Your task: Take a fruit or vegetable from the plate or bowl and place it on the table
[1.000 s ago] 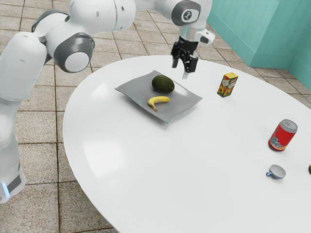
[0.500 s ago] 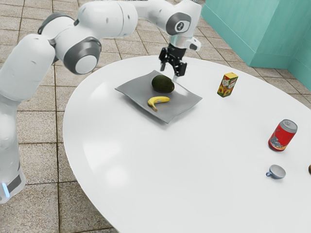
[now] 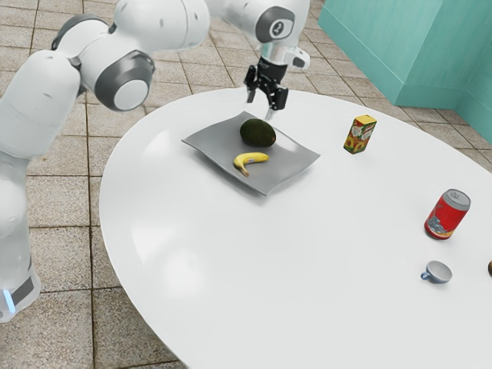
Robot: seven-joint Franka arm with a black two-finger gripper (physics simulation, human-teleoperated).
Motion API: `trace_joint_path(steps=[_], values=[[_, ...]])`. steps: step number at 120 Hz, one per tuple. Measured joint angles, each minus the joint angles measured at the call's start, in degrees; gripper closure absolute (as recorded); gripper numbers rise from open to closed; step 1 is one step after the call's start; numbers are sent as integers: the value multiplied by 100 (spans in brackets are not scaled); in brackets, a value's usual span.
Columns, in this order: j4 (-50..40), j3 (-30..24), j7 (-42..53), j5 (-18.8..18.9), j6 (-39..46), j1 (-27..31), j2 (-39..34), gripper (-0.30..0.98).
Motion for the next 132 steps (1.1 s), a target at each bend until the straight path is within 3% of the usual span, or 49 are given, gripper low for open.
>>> trace_joint_path(steps=[9,21,82,132], values=[[-1332,-44,22,109,314,-199,-989,0],[-2015,-154,34,230,662,-307,-1339,0],[-2633,-189,-269,313,1752,-468,-1270,0],[-3104,-780,-484,256,2065,-431,-1310,0]])
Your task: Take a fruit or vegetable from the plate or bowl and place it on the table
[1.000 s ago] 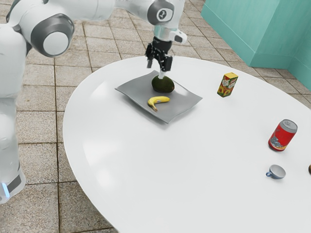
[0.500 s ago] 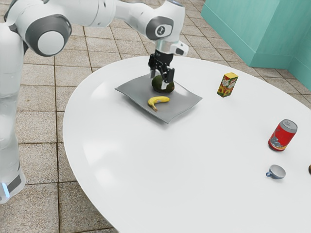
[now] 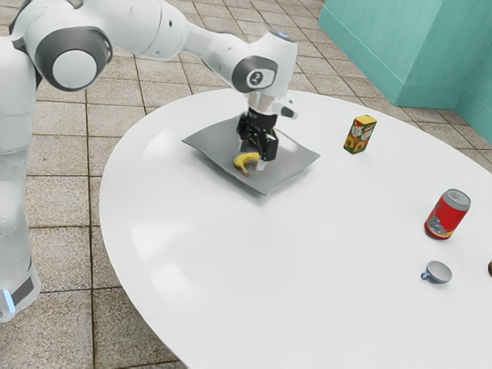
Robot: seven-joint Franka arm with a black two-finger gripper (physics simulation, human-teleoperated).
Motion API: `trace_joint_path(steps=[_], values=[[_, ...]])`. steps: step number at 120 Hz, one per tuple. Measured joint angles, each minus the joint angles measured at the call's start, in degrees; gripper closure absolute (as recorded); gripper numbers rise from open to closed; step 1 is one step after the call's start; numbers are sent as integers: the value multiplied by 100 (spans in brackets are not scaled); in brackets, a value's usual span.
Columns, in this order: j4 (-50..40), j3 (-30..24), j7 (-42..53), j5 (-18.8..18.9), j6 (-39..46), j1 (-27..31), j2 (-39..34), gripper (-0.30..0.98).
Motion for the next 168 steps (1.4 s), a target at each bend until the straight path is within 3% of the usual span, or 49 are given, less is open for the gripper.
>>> trace_joint_path(steps=[60,112,168], values=[[-216,-360,-181,-7,219,49,33,1],[-173,-308,-240,64,569,623,37,1],[-197,-301,-243,65,717,742,162,1]])
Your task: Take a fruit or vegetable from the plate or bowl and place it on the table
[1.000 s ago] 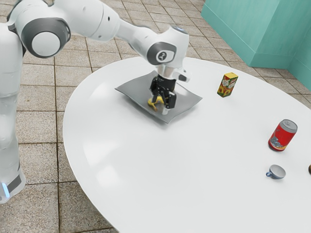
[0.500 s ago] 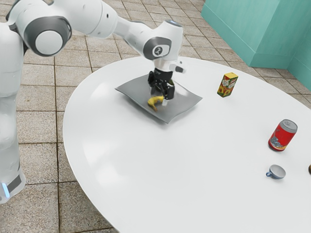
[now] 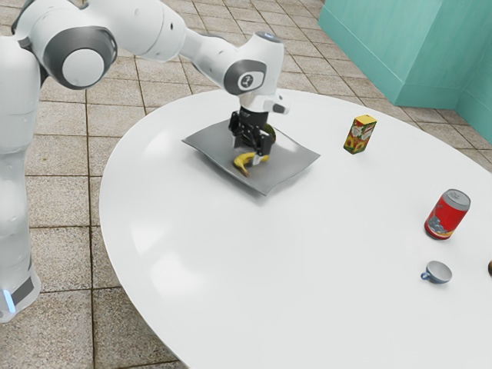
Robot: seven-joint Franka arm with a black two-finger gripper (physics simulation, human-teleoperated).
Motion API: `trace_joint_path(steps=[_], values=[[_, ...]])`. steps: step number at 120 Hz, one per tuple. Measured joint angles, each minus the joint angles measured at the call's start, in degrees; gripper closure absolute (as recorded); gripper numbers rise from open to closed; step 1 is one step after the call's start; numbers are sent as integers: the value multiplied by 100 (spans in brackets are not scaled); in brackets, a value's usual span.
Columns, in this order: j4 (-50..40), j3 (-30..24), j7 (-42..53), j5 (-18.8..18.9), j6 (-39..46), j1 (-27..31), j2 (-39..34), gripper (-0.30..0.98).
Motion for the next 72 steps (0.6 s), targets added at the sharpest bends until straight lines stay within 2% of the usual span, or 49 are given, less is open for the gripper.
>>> trace_joint_path(steps=[50,72], values=[[1,-9,-11,-1,99,-4,165,5],[-1,-9,-20,-1,116,-1,177,18]])
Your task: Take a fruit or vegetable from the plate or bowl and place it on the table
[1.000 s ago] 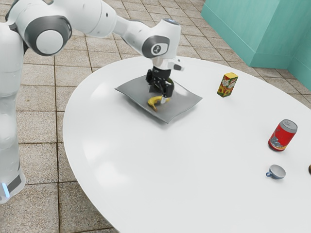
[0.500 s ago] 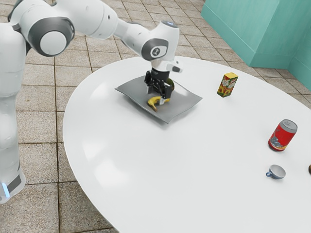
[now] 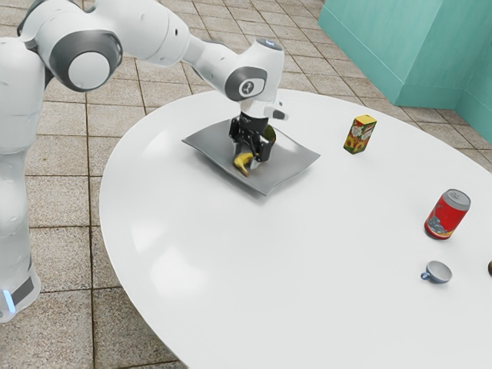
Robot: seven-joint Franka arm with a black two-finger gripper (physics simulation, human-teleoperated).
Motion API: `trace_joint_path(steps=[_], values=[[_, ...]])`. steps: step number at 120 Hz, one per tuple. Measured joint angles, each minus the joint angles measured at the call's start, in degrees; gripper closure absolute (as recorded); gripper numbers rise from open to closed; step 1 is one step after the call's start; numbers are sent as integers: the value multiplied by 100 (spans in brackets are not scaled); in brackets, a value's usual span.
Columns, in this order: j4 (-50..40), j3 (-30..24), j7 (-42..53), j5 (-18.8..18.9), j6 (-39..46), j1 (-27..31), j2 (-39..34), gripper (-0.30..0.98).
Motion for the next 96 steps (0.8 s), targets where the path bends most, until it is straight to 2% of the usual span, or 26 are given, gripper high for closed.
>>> trace_joint_path(steps=[35,70,86,96], values=[[8,0,-2,4,5,45,-7,52],[42,7,-9,19,-13,53,-63,54],[201,-9,-14,24,-192,-20,-629,54],[218,-29,-22,17,-437,-313,-954,54]])
